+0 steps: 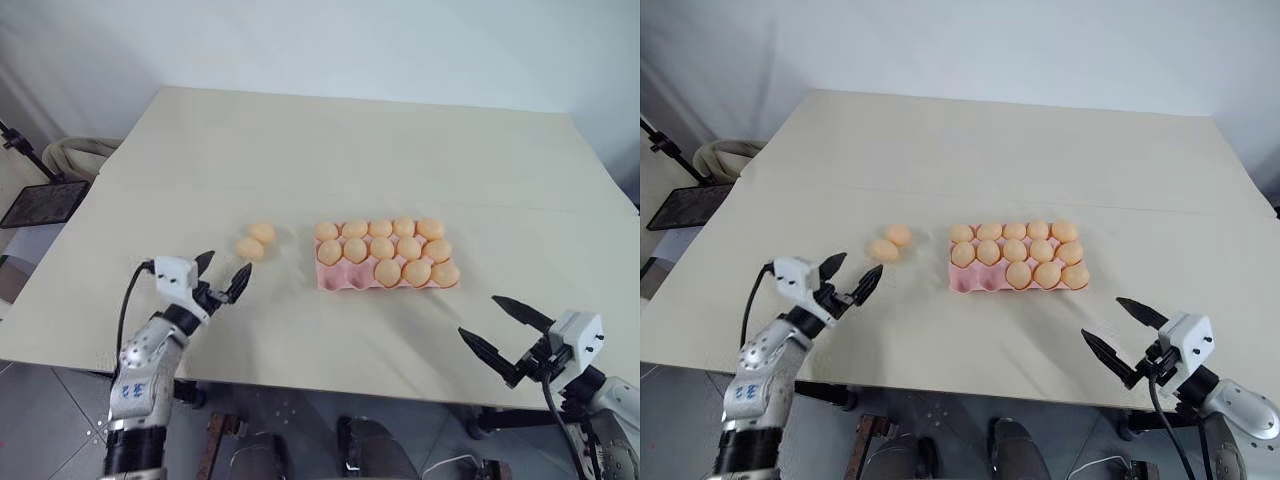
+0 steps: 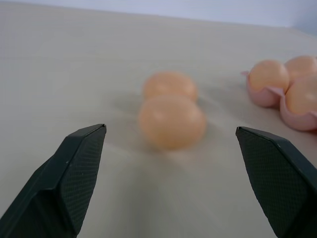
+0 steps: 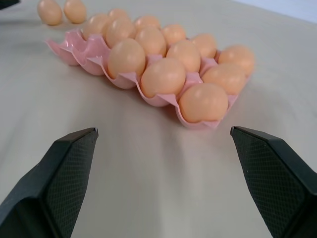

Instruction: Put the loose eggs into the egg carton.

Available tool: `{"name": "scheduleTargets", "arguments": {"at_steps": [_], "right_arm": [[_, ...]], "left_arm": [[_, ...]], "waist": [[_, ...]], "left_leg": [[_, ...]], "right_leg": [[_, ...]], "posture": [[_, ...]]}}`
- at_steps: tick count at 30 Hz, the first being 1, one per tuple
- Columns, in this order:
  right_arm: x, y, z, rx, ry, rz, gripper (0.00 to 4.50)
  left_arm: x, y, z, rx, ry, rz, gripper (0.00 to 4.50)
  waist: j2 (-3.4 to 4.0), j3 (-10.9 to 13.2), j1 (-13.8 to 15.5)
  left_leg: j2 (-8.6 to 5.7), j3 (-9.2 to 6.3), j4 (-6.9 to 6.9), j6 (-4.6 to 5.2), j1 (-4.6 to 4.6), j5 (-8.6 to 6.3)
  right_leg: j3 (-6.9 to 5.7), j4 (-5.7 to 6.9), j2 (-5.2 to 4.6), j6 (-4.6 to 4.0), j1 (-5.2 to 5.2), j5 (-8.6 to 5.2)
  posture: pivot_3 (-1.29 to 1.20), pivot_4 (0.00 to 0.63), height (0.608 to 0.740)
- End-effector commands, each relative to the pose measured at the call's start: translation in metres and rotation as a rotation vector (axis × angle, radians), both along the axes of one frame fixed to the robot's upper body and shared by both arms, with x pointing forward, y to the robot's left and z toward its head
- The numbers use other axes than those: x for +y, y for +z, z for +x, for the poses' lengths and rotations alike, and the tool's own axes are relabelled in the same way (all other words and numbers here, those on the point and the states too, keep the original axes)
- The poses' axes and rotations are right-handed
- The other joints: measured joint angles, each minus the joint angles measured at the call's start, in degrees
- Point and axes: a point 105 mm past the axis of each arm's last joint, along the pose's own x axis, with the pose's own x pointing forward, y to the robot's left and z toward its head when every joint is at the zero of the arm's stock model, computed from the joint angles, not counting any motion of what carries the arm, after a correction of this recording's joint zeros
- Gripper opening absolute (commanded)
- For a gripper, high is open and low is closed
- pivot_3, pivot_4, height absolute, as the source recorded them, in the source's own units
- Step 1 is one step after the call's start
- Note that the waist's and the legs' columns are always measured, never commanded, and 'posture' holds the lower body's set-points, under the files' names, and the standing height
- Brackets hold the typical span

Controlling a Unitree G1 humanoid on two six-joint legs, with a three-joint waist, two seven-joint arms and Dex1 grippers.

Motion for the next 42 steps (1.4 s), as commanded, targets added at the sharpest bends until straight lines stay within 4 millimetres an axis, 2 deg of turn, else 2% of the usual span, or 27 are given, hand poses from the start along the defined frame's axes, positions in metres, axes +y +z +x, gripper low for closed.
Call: {"name": "scheduleTargets", "arguments": {"at_steps": [1,8,12,15,20,24,29,32,35,42], "right_arm": [[-0.004,0.013,-0.003,-0.043,-0.014,-0.007,4.5],[-0.007,0.017,-0.007,-0.043,-0.02,-0.01,4.5],[-0.009,0.02,-0.01,-0.056,-0.037,-0.014,4.5],[-0.012,0.022,-0.011,-0.051,-0.043,-0.016,4.5],[-0.014,0.021,-0.012,-0.049,-0.054,-0.016,4.5],[-0.014,0.021,-0.012,-0.052,-0.059,-0.013,4.5],[-0.013,0.02,-0.011,-0.05,-0.059,-0.009,4.5],[-0.012,0.019,-0.009,-0.051,-0.058,-0.005,4.5],[-0.01,0.019,-0.009,-0.057,-0.059,-0.001,4.5],[-0.008,0.021,-0.016,-0.077,-0.087,0.009,4.5]], "left_arm": [[-0.006,0.014,0.016,-0.054,-0.026,0.022,4.47],[-0.012,0.004,0.042,-0.006,-0.042,0.035,4.47],[-0.021,-0.004,0.045,0.037,-0.077,0.043,4.47],[-0.024,-0.01,0.043,0.072,-0.096,0.056,3.9],[-0.027,-0.002,0.036,0.052,-0.103,0.041,2.45],[-0.031,0.006,0.024,0.07,-0.139,0.036,2.27],[-0.062,0.028,0.001,0.069,-0.32,0.017,2.27],[-0.095,0.042,-0.007,0.052,-0.465,0.017,2.27],[-0.127,0.05,-0.005,0.019,-0.561,0.016,2.27],[-0.181,0.044,0.004,0.015,-0.706,0.058,2.27]], "waist": [[0.0,0.0,0.02],[0.0,0.0,0.01],[0.01,0.0,-0.02],[0.01,0.0,0.0],[0.01,-0.01,-0.05],[0.01,0.0,-0.03],[0.01,0.0,-0.01],[0.01,0.0,0.12],[0.01,0.0,0.18],[0.04,-0.01,0.0]], "left_leg": [[0.01,0.0,0.02,-0.01,-0.01,0.0],[0.0,0.04,0.04,0.12,0.0,0.05],[-0.02,0.04,0.03,0.02,0.0,0.0],[0.0,0.04,0.01,0.01,-0.02,-0.01],[-0.01,0.04,0.04,0.01,0.02,0.0],[0.0,0.04,0.03,0.0,0.02,0.0],[-0.01,0.03,0.05,-0.02,0.02,0.02],[-0.04,0.02,0.07,-0.01,0.05,0.03],[-0.11,0.0,0.12,0.04,0.02,0.07],[-0.12,-0.02,0.13,0.17,0.02,0.14]], "right_leg": [[0.0,0.01,0.01,0.0,0.0,0.0],[0.02,0.0,0.01,0.03,-0.01,0.01],[0.02,0.01,-0.01,0.05,0.0,0.02],[0.01,0.0,0.0,0.05,-0.01,0.03],[0.01,0.06,-0.01,0.05,-0.01,0.02],[0.03,0.08,-0.01,0.05,-0.01,0.03],[0.03,0.11,-0.02,0.05,0.0,0.02],[0.03,0.11,-0.05,0.05,0.04,0.02],[0.04,0.09,-0.08,0.04,0.05,0.02],[0.11,0.06,0.01,0.14,0.06,0.07]], "posture": [[0.0,0.15,0.74],[0.0,0.15,0.74],[0.0,0.15,0.74],[0.0,0.15,0.74],[0.0,0.15,0.74],[0.0,0.15,0.74],[0.0,0.15,0.74],[0.0,0.15,0.74],[0.0,0.15,0.74],[0.0,0.15,0.74]]}}
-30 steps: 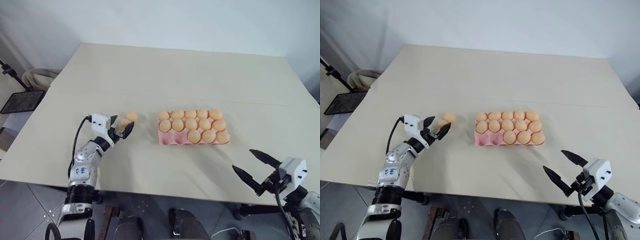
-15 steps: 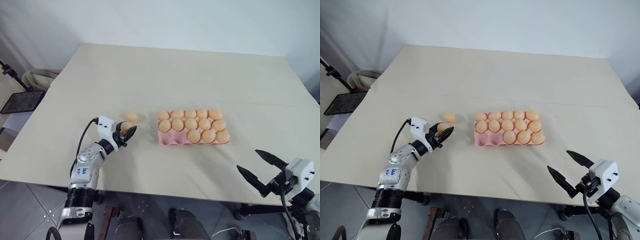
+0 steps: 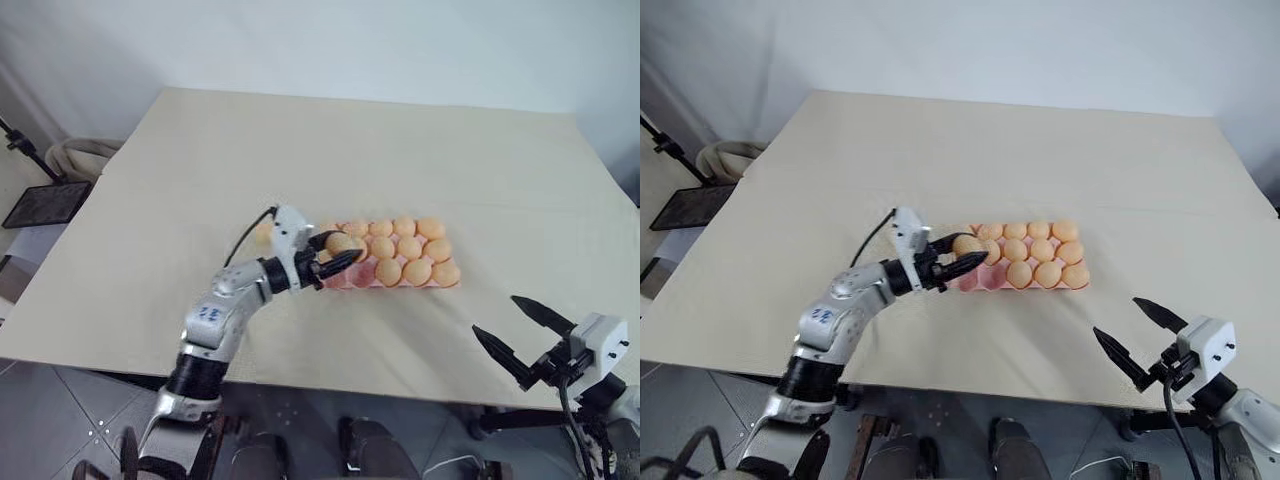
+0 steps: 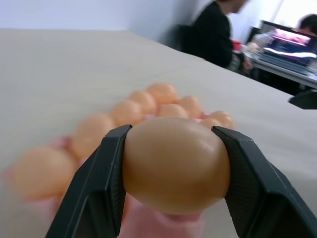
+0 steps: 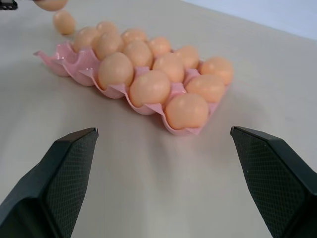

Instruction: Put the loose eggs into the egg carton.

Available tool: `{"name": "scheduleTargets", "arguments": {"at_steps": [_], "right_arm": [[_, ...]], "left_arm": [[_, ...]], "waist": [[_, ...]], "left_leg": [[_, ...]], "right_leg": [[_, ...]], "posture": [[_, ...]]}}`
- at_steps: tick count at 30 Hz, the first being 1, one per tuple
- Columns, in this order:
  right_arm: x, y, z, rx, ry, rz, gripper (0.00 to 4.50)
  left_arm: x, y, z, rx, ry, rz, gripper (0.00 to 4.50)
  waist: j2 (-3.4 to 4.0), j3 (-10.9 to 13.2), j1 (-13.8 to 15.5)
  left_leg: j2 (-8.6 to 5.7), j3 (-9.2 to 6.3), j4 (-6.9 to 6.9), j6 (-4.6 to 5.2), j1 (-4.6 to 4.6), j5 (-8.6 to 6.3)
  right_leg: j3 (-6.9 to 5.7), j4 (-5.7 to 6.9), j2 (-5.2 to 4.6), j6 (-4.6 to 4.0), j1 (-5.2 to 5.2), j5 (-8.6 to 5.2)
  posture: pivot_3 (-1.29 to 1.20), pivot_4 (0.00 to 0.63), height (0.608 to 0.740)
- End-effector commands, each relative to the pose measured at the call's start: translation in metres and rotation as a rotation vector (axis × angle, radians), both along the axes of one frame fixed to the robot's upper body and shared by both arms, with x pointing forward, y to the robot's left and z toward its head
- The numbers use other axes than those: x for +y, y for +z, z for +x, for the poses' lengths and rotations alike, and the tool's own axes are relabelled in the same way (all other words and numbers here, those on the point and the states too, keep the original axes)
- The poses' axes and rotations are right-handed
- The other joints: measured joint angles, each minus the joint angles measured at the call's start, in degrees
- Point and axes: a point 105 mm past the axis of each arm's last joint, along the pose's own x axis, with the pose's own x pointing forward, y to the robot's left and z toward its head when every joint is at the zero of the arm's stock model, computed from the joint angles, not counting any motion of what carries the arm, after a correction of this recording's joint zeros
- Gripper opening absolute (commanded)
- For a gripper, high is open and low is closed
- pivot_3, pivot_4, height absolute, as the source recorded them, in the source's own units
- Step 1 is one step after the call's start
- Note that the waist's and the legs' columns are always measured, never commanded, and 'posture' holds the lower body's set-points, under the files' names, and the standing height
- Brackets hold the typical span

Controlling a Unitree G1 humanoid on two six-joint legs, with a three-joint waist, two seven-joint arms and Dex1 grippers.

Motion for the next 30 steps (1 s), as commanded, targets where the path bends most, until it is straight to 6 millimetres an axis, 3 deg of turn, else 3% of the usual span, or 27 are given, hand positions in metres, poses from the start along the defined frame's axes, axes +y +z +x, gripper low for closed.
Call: {"name": "scheduleTargets", "arguments": {"at_steps": [1,10,17,20,24,30], "right_arm": [[0.002,0.015,-0.005,-0.074,-0.018,-0.016,4.5],[-0.001,0.014,-0.017,-0.081,-0.083,-0.011,4.5],[0.0,0.012,-0.018,-0.081,-0.085,-0.008,4.5],[0.002,0.012,-0.018,-0.083,-0.074,-0.009,4.5],[0.004,0.014,-0.016,-0.097,-0.061,-0.011,4.5],[0.013,0.023,-0.015,-0.136,0.002,-0.008,4.5]], "left_arm": [[-0.019,0.003,0.004,-0.049,-0.049,0.022,2.27],[-0.027,-0.003,0.012,-0.063,-0.046,0.058,2.27],[-0.03,-0.002,0.004,-0.065,-0.095,0.06,4.48],[-0.027,0.003,0.006,-0.086,-0.074,0.053,4.48],[-0.009,0.02,0.006,-0.157,0.008,0.0,4.48],[0.043,0.01,-0.014,-0.179,0.128,-0.028,4.48]], "waist": [[0.01,0.01,-0.06],[0.02,0.01,0.02],[0.02,0.01,0.0],[0.02,0.01,0.01],[0.03,0.02,-0.08],[0.19,-0.06,-0.1]], "left_leg": [[0.02,-0.01,0.0,0.01,-0.01,0.02],[0.03,-0.07,-0.03,0.0,-0.03,0.01],[0.02,-0.07,-0.03,-0.01,-0.04,-0.01],[0.03,-0.07,-0.03,0.0,-0.03,0.0],[0.03,-0.07,-0.03,0.01,-0.04,0.0],[0.15,-0.04,-0.11,-0.01,0.07,0.02]], "right_leg": [[0.0,0.0,0.02,0.0,-0.01,0.0],[-0.02,0.0,0.04,-0.03,-0.03,-0.02],[-0.03,0.0,0.02,-0.02,-0.03,-0.02],[-0.03,0.0,0.02,-0.02,-0.03,-0.02],[-0.02,0.0,0.01,-0.02,-0.04,-0.01],[-0.02,0.11,0.11,-0.12,-0.02,-0.1]], "posture": [[0.0,0.15,0.74],[0.0,0.15,0.74],[0.0,0.15,0.74],[0.0,0.15,0.74],[0.0,0.15,0.74],[0.0,0.15,0.74]]}}
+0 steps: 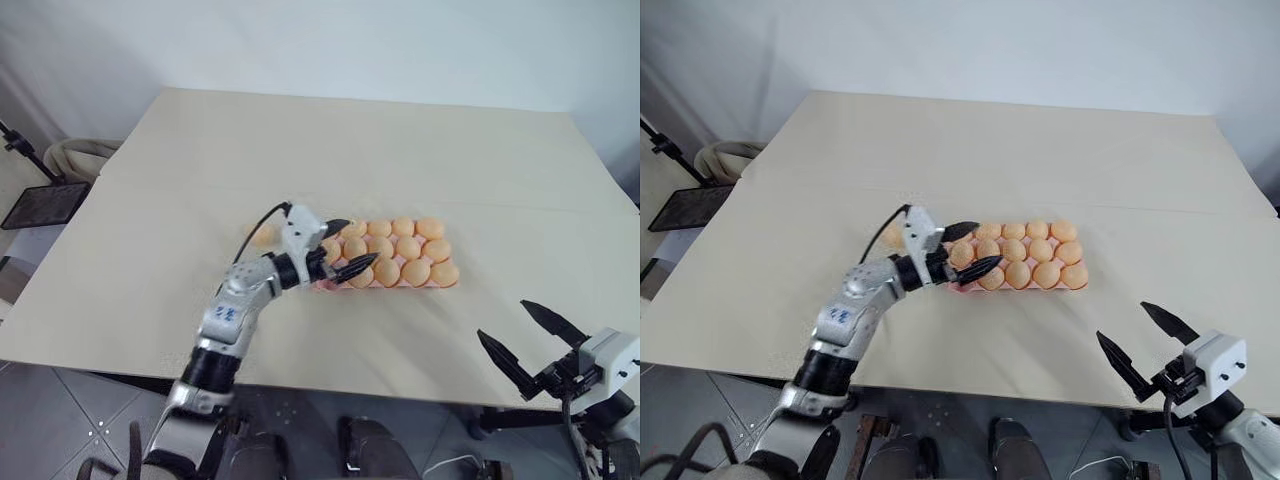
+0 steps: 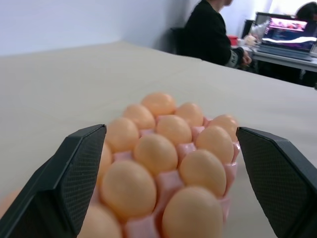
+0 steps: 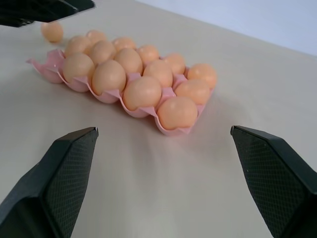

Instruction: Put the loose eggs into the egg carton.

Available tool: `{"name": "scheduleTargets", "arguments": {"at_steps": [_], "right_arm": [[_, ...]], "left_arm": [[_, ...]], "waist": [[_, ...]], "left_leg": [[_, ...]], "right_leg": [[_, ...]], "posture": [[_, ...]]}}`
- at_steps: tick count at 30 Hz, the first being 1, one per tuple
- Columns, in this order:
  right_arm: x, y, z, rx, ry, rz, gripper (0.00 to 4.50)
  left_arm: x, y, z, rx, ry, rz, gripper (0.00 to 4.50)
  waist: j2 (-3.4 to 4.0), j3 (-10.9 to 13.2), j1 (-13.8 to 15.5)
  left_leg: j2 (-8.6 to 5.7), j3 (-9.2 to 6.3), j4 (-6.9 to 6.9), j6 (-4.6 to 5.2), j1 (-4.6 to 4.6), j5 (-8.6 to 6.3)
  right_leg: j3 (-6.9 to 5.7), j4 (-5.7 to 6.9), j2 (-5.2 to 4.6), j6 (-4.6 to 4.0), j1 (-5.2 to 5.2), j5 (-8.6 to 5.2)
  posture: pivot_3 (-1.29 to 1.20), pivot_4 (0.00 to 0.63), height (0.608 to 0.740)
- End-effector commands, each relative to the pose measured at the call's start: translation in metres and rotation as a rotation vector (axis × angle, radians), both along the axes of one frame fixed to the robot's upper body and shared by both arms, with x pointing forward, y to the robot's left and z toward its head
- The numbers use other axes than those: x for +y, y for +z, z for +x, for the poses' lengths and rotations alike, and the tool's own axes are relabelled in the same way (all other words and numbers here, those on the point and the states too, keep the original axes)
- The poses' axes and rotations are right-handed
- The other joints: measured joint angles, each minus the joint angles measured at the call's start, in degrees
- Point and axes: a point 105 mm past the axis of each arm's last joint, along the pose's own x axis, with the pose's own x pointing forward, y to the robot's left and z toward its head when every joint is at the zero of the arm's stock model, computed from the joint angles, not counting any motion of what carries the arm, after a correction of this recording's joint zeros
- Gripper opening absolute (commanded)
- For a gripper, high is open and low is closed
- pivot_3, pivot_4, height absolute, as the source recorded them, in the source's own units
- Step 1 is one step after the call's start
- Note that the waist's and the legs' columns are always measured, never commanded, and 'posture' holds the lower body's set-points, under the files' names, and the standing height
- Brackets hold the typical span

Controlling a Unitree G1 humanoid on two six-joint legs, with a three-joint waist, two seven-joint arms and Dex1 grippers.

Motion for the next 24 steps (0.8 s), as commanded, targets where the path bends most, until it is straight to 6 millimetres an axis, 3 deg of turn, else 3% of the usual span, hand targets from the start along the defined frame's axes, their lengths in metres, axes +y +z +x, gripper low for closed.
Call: {"name": "scheduleTargets", "arguments": {"at_steps": [1,3,8,17,20,24], "right_arm": [[0.008,0.013,-0.002,-0.052,0.049,-0.009,4.5],[0.01,0.013,-0.002,-0.045,0.061,-0.017,4.5],[0.014,0.012,0.003,-0.035,0.095,-0.029,4.5],[0.022,0.02,0.01,-0.03,0.199,-0.009,4.5],[0.029,0.02,0.009,-0.022,0.246,-0.001,4.5],[0.056,0.012,-0.006,0.029,0.377,0.018,4.5]], "left_arm": [[0.026,0.006,-0.01,-0.038,0.068,-0.033,4.48],[0.038,0.001,-0.014,-0.034,0.104,-0.019,4.48],[0.099,-0.006,-0.035,-0.05,0.363,-0.164,4.48],[0.155,-0.032,-0.064,0.038,0.645,-0.201,4.48],[0.171,-0.033,-0.062,0.03,0.724,-0.201,4.48],[0.179,-0.03,-0.052,0.018,0.776,-0.208,4.48]], "waist": [[0.02,0.01,0.16],[0.01,0.02,0.38],[0.05,-0.01,-0.13],[0.0,0.0,0.24],[-0.04,-0.02,0.12],[-0.04,-0.02,0.18]], "left_leg": [[0.02,-0.02,0.03,-0.02,-0.01,0.02],[0.01,-0.08,0.06,-0.07,-0.01,0.04],[-0.1,0.05,0.04,-0.09,0.0,-0.07],[-0.14,-0.01,0.1,-0.02,-0.04,-0.05],[-0.14,0.0,0.08,-0.01,-0.06,-0.05],[-0.13,0.01,0.06,-0.01,-0.05,-0.05]], "right_leg": [[-0.01,0.04,0.02,-0.01,-0.04,-0.01],[-0.05,0.09,0.01,-0.03,-0.04,-0.02],[0.01,-0.04,-0.22,-0.16,0.05,-0.08],[0.0,-0.17,-0.22,-0.39,0.08,-0.21],[0.01,-0.21,-0.21,-0.47,0.07,-0.26],[0.0,-0.21,-0.21,-0.46,0.07,-0.25]], "posture": [[0.0,0.15,0.74],[0.0,0.15,0.74],[0.0,0.15,0.74],[0.0,0.15,0.74],[0.0,0.15,0.74],[0.0,0.15,0.74]]}}
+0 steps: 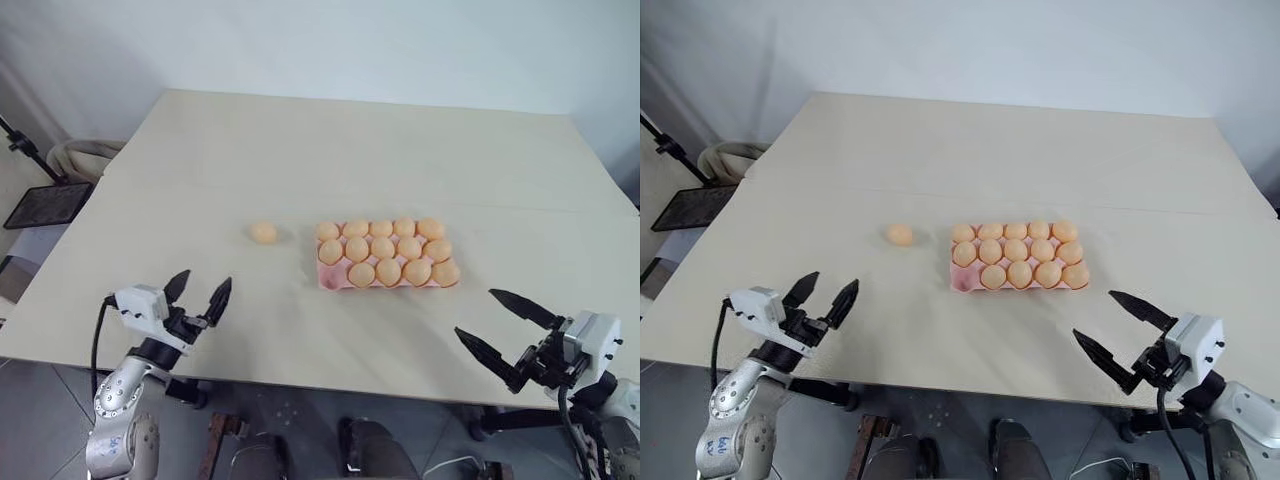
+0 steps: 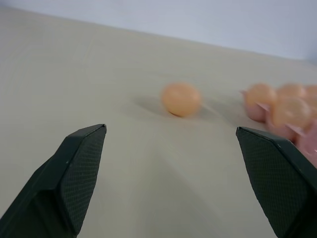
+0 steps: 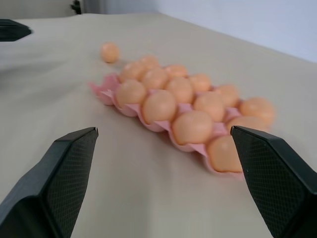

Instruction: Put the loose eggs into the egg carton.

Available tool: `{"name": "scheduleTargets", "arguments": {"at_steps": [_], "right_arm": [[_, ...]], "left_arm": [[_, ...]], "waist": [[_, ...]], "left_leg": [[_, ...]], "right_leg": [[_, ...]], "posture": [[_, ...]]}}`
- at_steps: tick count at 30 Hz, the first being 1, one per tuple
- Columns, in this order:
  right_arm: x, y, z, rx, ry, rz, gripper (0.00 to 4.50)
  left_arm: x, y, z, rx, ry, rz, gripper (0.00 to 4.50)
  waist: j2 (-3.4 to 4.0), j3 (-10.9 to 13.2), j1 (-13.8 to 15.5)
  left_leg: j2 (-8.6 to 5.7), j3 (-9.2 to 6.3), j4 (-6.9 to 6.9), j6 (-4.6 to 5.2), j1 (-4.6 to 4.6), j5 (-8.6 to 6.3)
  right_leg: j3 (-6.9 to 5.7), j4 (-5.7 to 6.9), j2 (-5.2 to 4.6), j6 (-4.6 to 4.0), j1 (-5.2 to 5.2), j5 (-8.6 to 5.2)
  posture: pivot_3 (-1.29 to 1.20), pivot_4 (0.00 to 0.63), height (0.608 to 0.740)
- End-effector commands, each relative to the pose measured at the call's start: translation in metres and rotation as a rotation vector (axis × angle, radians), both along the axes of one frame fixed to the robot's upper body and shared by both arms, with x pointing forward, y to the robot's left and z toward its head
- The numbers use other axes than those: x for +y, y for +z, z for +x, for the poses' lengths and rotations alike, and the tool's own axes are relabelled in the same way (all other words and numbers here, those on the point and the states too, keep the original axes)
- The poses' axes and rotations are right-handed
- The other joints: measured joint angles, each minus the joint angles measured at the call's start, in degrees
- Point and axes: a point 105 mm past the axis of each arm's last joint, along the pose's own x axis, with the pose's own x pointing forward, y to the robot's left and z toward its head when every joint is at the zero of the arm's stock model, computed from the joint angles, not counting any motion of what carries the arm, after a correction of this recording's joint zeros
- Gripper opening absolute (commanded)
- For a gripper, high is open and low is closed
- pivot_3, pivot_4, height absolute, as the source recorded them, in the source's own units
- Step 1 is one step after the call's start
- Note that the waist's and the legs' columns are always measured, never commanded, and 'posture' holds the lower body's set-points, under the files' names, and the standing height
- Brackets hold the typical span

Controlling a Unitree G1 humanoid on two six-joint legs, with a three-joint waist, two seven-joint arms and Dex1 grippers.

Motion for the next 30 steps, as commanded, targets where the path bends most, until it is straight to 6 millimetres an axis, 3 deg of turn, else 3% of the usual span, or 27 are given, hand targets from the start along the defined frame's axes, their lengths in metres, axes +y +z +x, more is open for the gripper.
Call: {"name": "scheduleTargets", "arguments": {"at_steps": [1,4,8,10,12,14,18,30], "right_arm": [[0.03,0.0,-0.017,0.01,0.139,-0.007,4.5],[0.046,-0.01,-0.031,0.028,0.179,-0.019,4.5],[0.049,-0.013,-0.034,0.016,0.162,-0.022,4.5],[-0.004,-0.001,0.005,0.03,0.128,-0.047,4.5],[-0.031,0.018,0.024,0.001,0.102,-0.026,4.5],[-0.032,0.022,0.028,-0.011,0.105,-0.012,4.5],[-0.03,0.03,0.031,-0.036,0.097,0.002,4.5],[-0.03,0.028,0.037,-0.028,0.063,-0.027,4.5]], "left_arm": [[0.004,0.009,0.007,-0.037,0.032,0.015,4.48],[0.0,0.013,0.016,-0.05,0.025,0.018,4.48],[-0.008,0.021,0.029,-0.073,0.014,0.041,4.48],[-0.014,0.025,0.031,-0.086,-0.009,0.051,4.48],[-0.02,0.027,0.033,-0.098,-0.03,0.067,4.48],[-0.021,0.029,0.035,-0.106,-0.036,0.077,4.48],[-0.022,0.031,0.043,-0.104,-0.034,0.093,4.48],[-0.036,0.033,0.081,-0.083,-0.036,0.132,4.48]], "waist": [[0.0,0.0,0.11],[-0.05,-0.03,0.15],[-0.11,-0.07,0.02],[-0.36,-0.06,-0.81],[-0.23,0.21,-1.56],[-0.23,0.21,-1.36],[-0.38,0.11,0.1],[-0.19,0.12,0.09]], "left_leg": [[0.01,-0.01,-0.01,0.0,0.0,0.0],[0.02,-0.07,-0.04,-0.04,-0.02,-0.02],[0.0,-0.03,-0.02,-0.03,-0.05,-0.06],[0.0,0.07,-0.01,-0.02,0.0,-0.06],[-0.02,0.43,0.08,0.24,0.02,-0.07],[-0.16,0.53,-0.05,0.55,0.03,0.15],[0.17,0.04,-0.12,-0.03,-0.03,0.12],[0.11,0.15,-0.04,0.05,-0.1,0.0]], "right_leg": [[-0.02,0.01,0.01,0.01,0.0,0.0],[-0.1,0.02,0.01,0.14,-0.01,0.08],[-0.1,0.0,-0.03,0.17,-0.01,0.09],[-0.04,-0.01,-0.03,0.15,0.01,0.09],[0.01,-0.38,0.04,-0.01,0.23,0.3],[-0.01,-0.85,-0.11,0.15,0.17,0.6],[-0.01,-0.59,0.23,-0.08,0.07,0.47],[0.01,-0.39,0.15,0.46,-0.02,0.62]], "posture": [[0.0,0.15,0.74],[0.0,0.15,0.74],[0.0,0.15,0.74],[0.0,0.15,0.74],[0.0,0.15,0.74],[0.0,0.15,0.74],[0.0,0.15,0.74],[0.0,0.15,0.74]]}}
